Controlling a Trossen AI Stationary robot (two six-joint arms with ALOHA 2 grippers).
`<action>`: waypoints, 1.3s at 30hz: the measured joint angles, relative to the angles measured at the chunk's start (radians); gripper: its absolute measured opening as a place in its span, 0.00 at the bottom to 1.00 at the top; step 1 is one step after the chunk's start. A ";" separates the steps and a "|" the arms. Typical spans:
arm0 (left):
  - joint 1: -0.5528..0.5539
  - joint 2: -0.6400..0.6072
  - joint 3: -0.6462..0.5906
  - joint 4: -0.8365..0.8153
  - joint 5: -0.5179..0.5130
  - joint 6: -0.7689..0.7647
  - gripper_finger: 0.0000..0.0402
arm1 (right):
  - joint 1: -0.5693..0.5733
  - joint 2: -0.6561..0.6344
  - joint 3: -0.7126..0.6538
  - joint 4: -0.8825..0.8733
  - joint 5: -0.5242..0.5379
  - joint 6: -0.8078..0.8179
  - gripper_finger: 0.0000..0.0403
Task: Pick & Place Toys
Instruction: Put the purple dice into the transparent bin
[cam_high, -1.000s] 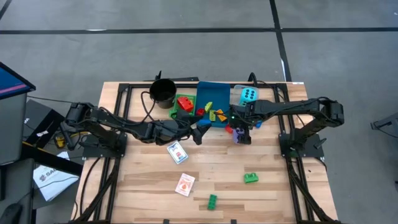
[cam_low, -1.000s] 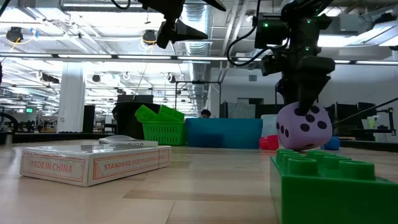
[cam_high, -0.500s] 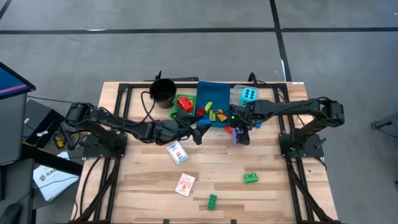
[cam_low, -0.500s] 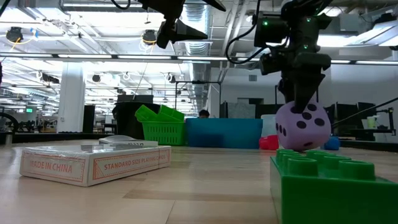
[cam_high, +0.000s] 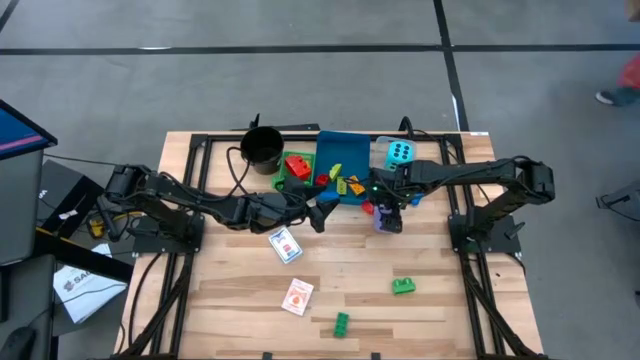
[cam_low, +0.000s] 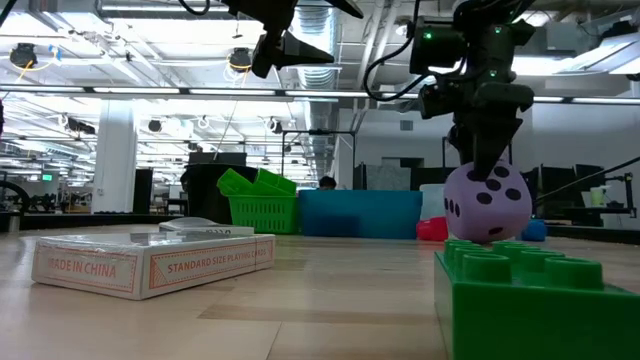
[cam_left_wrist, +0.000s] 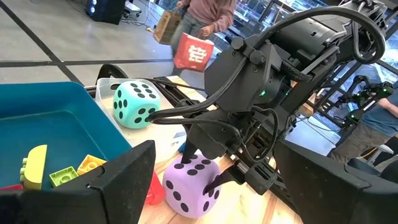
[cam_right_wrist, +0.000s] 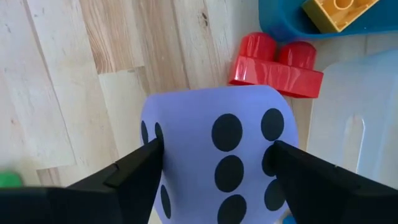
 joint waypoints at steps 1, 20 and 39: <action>0.000 0.000 0.000 0.000 0.000 0.000 0.81 | 0.000 -0.002 0.000 -0.003 0.002 0.000 0.70; 0.000 0.000 0.000 0.000 0.004 0.002 0.81 | -0.011 -0.173 0.037 -0.085 0.072 0.018 0.65; 0.000 0.000 0.000 0.000 0.014 0.001 0.81 | -0.050 -0.003 0.037 -0.144 0.056 0.126 0.76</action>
